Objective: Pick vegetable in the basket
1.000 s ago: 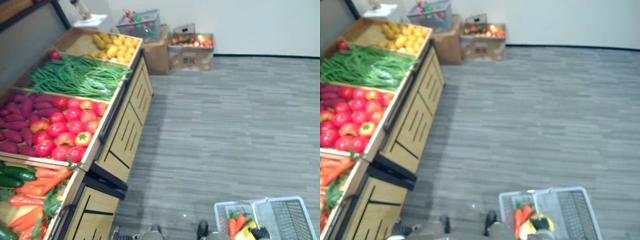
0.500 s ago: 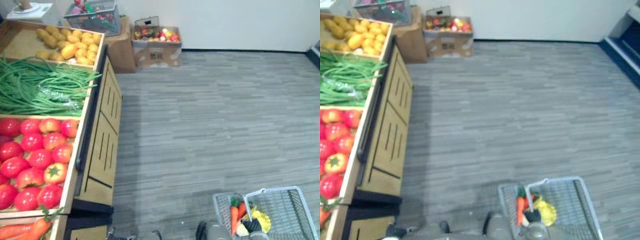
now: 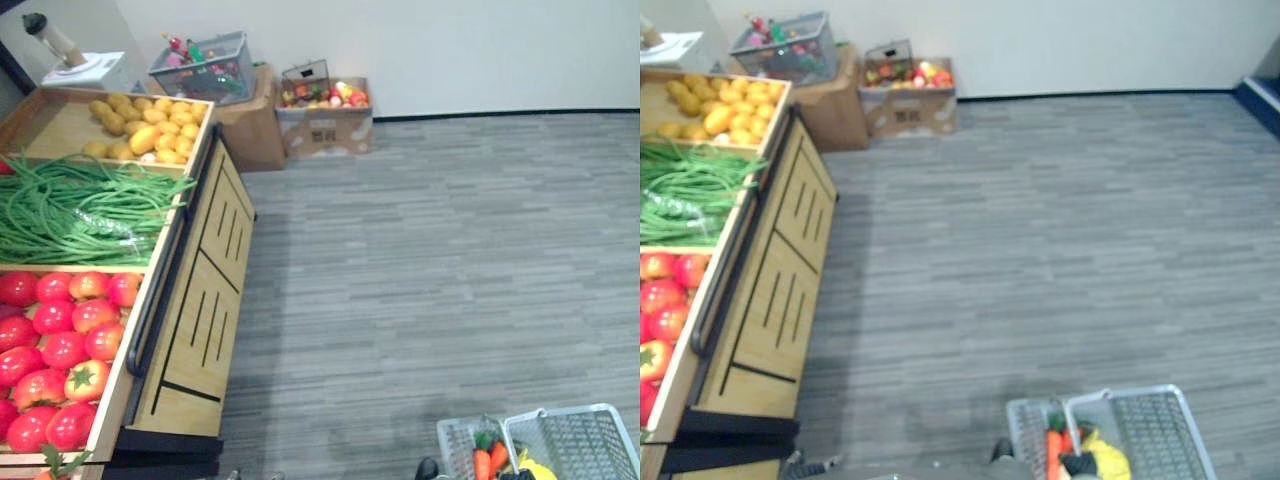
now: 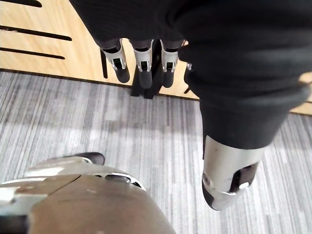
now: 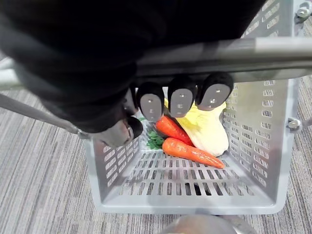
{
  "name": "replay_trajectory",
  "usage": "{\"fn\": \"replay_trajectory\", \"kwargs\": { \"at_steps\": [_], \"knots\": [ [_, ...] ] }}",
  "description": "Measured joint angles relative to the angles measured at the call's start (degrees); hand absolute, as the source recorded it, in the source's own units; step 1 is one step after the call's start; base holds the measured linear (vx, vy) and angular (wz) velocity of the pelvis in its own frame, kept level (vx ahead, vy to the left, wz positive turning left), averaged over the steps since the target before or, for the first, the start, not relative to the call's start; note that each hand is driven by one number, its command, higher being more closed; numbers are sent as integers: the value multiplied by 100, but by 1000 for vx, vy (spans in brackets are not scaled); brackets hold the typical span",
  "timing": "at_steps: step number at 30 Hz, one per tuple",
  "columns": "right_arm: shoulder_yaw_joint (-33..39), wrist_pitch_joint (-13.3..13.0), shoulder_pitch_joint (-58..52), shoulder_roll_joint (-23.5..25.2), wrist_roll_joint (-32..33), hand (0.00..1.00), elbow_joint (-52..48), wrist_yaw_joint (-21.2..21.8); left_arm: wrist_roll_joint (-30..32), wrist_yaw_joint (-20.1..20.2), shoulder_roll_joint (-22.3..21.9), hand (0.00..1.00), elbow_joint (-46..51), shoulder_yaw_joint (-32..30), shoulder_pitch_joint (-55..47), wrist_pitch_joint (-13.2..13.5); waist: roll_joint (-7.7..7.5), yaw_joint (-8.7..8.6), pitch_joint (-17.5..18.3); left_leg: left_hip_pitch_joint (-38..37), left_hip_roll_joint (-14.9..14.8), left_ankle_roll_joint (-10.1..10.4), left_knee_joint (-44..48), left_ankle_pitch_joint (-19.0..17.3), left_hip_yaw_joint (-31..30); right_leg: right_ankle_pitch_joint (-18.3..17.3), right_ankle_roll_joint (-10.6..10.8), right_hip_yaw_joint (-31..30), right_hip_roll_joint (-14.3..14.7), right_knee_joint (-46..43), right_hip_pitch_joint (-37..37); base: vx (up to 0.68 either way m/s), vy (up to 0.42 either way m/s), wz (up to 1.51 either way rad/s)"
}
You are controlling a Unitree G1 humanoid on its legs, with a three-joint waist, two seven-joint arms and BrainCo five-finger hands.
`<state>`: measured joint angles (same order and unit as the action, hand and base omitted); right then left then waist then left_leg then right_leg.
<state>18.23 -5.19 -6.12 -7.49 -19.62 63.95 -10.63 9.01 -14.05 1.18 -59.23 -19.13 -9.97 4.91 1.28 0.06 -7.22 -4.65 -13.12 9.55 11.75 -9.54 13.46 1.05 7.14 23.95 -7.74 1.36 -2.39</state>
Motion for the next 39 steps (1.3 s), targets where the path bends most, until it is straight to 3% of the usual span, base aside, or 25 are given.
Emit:
{"fn": "replay_trajectory", "kwargs": {
  "at_steps": [5,9,12,16,21,24,28,39],
  "knots": [
    [147,-27,-96,71,488,100,6,41,-673,131,2,0,-126,8,-29,5,-81,-9,34,23,243,-37,-2,177,60,44,24,68,-192,125,-141,12,44,11],
    [438,-77,-90,181,1409,100,168,120,-768,164,40,0,-387,8,81,1,2,-16,115,-192,411,-64,-658,329,227,279,9,54,-218,421,-87,13,66,-5],
    [757,-98,-136,235,2202,100,259,124,-892,211,97,0,-473,18,96,4,-68,-22,112,-362,487,-65,-799,327,355,365,6,-110,-252,463,-96,-31,46,-25],
    [1038,-123,-264,345,2792,100,390,163,-892,324,176,0,-618,70,93,10,-139,-98,155,-460,581,-66,-871,322,355,410,66,-225,-328,467,-98,-61,39,-14],
    [1196,-145,-349,457,4063,100,540,217,-964,327,227,0,-689,201,100,41,-129,-153,172,-474,551,-158,-967,145,330,499,80,-246,-273,482,-75,-103,12,1],
    [1297,-153,-349,480,4496,100,677,242,-1221,334,236,0,-800,217,117,122,-116,-151,186,-456,463,-209,-977,-124,315,579,81,-257,-185,516,-25,-108,13,0],
    [1235,-170,-400,581,4460,100,680,262,-1322,412,338,0,-909,331,107,123,-208,-157,281,-453,515,-220,-961,-143,342,623,86,-349,-225,519,20,-80,8,-11],
    [964,-242,-394,439,4017,100,690,339,-1294,486,345,0,-1083,678,199,122,-26,-160,394,-421,527,-220,-967,-141,311,644,102,-370,-213,517,96,7,-1,-1]
  ]
}}
